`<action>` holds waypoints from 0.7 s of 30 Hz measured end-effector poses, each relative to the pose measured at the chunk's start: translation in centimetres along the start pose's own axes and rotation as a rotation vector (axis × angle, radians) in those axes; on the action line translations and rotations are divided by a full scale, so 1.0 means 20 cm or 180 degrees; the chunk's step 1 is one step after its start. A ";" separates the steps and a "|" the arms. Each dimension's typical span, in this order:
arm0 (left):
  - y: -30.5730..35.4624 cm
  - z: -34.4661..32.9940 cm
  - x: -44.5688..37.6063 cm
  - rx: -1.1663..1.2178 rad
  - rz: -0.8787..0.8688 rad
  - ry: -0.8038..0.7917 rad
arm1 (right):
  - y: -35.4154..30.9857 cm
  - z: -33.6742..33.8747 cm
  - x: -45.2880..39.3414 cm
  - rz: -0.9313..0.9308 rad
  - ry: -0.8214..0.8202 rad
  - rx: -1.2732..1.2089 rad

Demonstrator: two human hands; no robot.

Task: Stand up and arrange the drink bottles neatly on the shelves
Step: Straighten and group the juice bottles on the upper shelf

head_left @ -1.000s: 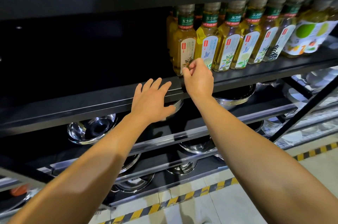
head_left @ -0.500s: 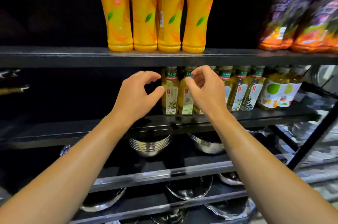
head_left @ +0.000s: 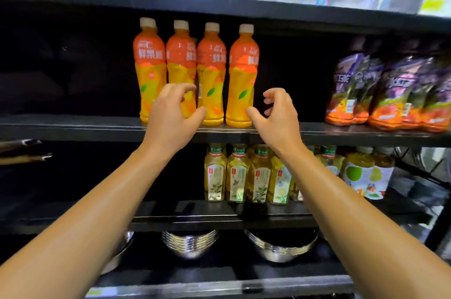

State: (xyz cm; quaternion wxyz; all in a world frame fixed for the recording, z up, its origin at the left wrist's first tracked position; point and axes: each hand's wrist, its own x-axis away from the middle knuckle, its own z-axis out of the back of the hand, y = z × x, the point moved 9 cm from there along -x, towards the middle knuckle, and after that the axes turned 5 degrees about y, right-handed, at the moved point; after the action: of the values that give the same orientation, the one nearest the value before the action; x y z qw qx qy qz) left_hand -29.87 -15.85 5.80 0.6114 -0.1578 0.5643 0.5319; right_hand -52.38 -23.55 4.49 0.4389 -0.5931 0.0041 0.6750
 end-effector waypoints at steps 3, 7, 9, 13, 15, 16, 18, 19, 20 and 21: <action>-0.01 0.03 -0.05 -0.0100 0.0030 0.0165 | -0.01 -0.07 -0.09 -0.0086 -0.0027 -0.0078; 0.01 -0.06 -0.08 0.0098 0.0085 -0.0033 | 0.01 -0.24 -0.15 -0.0415 -0.0410 -0.0365; 0.00 -0.11 -0.10 0.0132 0.0178 -0.0125 | 0.04 -0.26 -0.15 -0.0466 -0.0440 -0.0283; 0.00 -0.23 -0.08 0.0314 0.0381 -0.0336 | 0.11 -0.21 -0.14 -0.0478 -0.0269 -0.0217; 0.00 -0.30 -0.06 0.0500 0.0555 -0.0448 | 0.14 -0.17 -0.15 -0.0493 -0.0175 -0.0199; 0.01 -0.34 -0.05 0.0590 0.0650 -0.0481 | 0.14 -0.15 -0.15 -0.0495 -0.0144 -0.0185; 0.01 -0.39 -0.06 0.0644 0.0817 -0.0459 | 0.16 -0.13 -0.15 -0.0495 -0.0140 -0.0169; 0.00 -0.41 -0.08 0.0581 0.0886 -0.0425 | 0.17 -0.12 -0.15 -0.0501 -0.0149 -0.0179; -0.01 -0.43 -0.09 0.0441 0.0939 -0.0416 | 0.18 -0.11 -0.16 -0.0512 -0.0164 -0.0192; -0.02 -0.45 -0.11 0.0260 0.0960 -0.0418 | 0.18 -0.10 -0.16 -0.0516 -0.0185 -0.0219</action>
State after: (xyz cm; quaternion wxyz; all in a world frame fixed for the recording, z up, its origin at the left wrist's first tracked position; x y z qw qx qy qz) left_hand -33.77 -24.21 4.73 0.5661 -0.0113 0.5616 0.6034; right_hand -53.28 -28.77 4.67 0.4714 -0.5864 -0.0798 0.6539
